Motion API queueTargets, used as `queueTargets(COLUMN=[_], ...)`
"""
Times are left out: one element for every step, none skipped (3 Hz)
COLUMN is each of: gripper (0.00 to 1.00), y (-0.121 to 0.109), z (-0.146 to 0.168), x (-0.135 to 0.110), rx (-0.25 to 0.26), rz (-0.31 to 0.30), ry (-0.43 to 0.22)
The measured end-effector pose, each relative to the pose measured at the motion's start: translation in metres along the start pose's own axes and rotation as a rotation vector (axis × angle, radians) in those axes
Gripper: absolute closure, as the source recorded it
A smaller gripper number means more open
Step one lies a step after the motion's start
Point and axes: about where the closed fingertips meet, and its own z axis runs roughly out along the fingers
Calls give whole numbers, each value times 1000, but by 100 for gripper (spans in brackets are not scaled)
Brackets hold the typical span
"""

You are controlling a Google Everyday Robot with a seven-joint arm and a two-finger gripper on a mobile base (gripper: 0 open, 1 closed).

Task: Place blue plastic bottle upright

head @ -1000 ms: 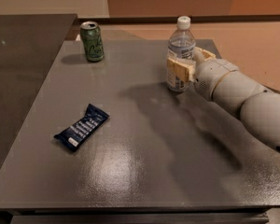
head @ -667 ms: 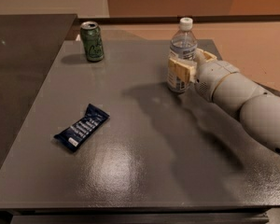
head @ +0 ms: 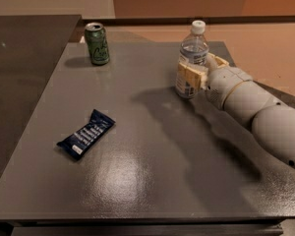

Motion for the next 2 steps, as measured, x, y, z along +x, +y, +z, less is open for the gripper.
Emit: queueTargets(gripper=[12, 0], y=[-1, -3], z=[1, 2], x=[1, 1], rx=[3, 5], rz=[0, 0], ry=[1, 1])
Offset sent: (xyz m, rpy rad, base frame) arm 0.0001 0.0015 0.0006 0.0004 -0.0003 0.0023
